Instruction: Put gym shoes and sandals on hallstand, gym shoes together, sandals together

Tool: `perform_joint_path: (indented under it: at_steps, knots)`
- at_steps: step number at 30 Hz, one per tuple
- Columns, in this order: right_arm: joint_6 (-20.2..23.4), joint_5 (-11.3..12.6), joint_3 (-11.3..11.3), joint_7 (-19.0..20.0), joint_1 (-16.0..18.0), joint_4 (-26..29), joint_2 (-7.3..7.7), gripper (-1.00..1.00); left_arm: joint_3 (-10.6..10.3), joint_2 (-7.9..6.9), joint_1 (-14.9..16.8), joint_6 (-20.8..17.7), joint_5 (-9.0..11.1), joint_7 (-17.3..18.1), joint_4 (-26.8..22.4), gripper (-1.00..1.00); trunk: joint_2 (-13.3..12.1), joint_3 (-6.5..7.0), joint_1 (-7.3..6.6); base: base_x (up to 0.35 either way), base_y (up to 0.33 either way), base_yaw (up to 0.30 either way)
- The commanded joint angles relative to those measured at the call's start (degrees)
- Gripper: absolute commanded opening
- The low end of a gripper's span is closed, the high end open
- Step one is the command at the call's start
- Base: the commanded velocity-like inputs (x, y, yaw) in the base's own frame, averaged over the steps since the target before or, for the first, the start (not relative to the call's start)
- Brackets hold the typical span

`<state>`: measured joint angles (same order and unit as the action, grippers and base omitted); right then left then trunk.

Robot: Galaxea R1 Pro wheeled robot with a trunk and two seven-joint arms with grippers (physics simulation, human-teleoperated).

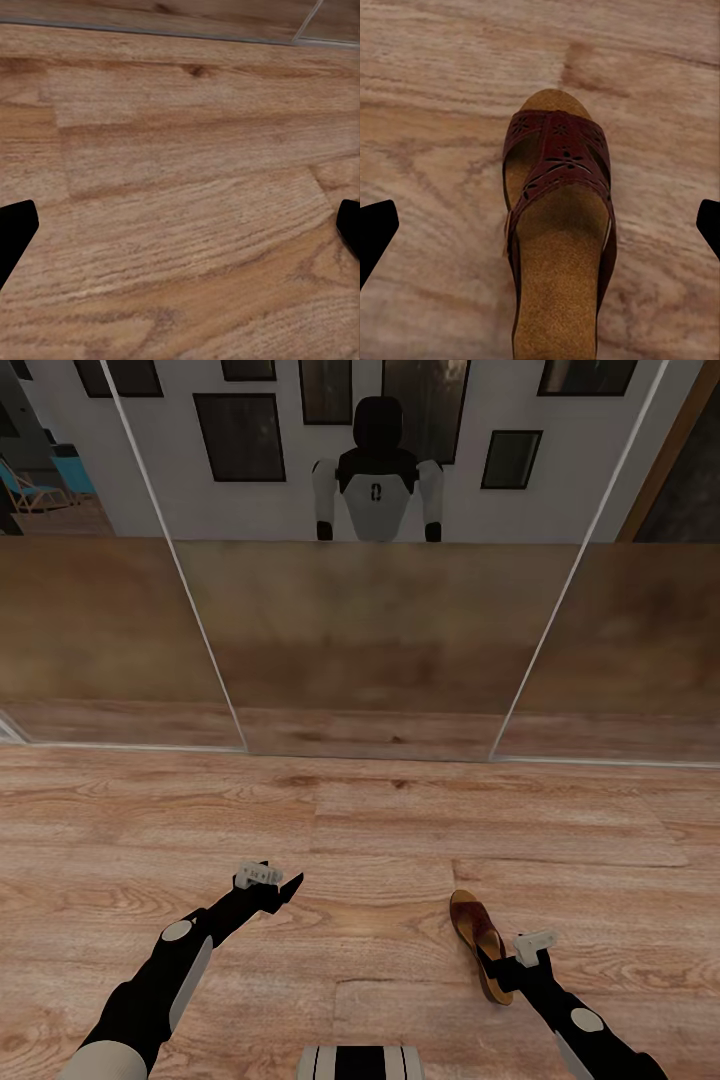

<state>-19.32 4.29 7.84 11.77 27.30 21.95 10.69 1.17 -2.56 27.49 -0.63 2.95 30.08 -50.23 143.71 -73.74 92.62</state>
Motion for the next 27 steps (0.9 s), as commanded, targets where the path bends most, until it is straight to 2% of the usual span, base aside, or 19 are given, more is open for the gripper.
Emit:
perform_joint_path:
  at_steps: [1,11,27]
  knots:
    - [-0.17,0.46,0.23,0.19,0.03,-0.06,0.04,1.00,0.09,0.01,0.02,-0.07,0.30,0.29,0.04,1.00,0.01,-0.04,-0.01,0.000,0.000,0.000]
    - [-0.19,0.45,0.22,0.19,0.03,-0.07,0.05,1.00,0.21,-0.08,0.02,-0.07,0.30,0.29,0.03,1.00,0.01,-0.04,-0.01,0.000,0.000,0.000]
    - [-0.10,0.46,0.07,0.18,0.03,-0.07,0.21,1.00,0.00,0.07,0.02,-0.07,0.30,0.40,-0.87,1.00,0.23,-3.59,0.40,0.000,0.000,0.000]
